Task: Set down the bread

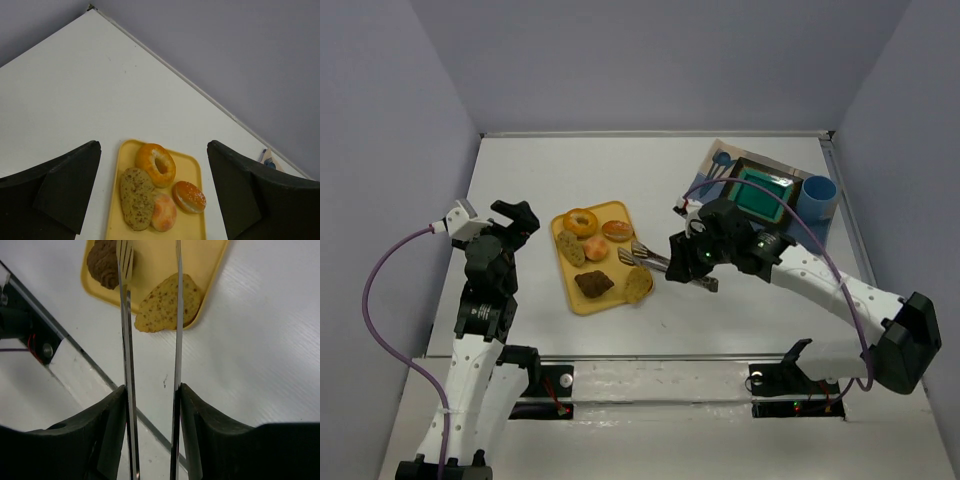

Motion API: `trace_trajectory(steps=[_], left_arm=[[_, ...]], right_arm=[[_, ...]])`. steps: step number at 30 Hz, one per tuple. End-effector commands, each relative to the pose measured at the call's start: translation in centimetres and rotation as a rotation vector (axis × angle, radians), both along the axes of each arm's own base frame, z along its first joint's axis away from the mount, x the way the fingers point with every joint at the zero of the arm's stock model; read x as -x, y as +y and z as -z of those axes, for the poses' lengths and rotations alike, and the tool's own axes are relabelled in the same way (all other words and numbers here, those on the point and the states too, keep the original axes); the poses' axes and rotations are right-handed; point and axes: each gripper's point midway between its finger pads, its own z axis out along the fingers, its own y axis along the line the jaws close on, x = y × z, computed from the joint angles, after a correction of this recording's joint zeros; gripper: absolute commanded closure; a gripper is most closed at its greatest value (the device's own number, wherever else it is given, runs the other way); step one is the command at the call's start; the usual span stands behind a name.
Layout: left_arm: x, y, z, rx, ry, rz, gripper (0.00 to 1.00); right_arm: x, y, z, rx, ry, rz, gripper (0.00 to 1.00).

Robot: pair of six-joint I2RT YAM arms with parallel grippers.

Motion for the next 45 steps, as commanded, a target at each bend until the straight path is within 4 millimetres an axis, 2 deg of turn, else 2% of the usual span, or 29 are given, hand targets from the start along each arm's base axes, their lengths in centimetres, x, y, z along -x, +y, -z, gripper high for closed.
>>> trace_trajectory(steps=[1, 12, 20, 26, 28, 31, 35, 38, 41, 45], left_arm=[[-0.2, -0.1, -0.4, 0.006, -0.029, 0.004, 0.01], [-0.2, -0.2, -0.3, 0.009, -0.024, 0.006, 0.01], [-0.2, -0.1, -0.2, 0.010, -0.023, 0.002, 0.01], [-0.2, 0.0, -0.1, 0.011, -0.020, -0.008, 0.01], [-0.2, 0.1, -0.1, 0.011, -0.020, -0.012, 0.01], [-0.1, 0.2, -0.1, 0.011, -0.019, -0.015, 0.01], [0.0, 0.3, -0.3, 0.013, -0.026, -0.018, 0.01], [0.1, 0.2, -0.3, 0.013, -0.027, -0.017, 0.01], [0.2, 0.2, -0.4, 0.015, -0.032, -0.017, 0.01], [0.2, 0.3, -0.5, 0.017, -0.037, -0.019, 0.01]], right_arm=[[1.9, 2.7, -2.4, -0.101, 0.020, -0.175, 0.49], [3.7, 4.8, -1.4, -0.114, 0.127, -0.257, 0.40], [3.1, 5.0, 0.5, -0.064, 0.185, -0.215, 0.38], [3.3, 6.3, 1.0, -0.060, 0.201, -0.257, 0.40], [3.1, 6.5, 1.0, -0.060, 0.199, -0.254, 0.43], [2.8, 6.8, 1.2, -0.052, 0.188, -0.245, 0.58], [2.4, 6.5, 0.8, -0.047, 0.163, -0.211, 0.70], [2.4, 5.9, -0.4, -0.059, 0.127, -0.189, 0.80], [2.4, 5.5, -1.5, -0.074, 0.093, -0.180, 0.86], [1.1, 4.3, -4.2, -0.086, -0.021, -0.100, 0.93]])
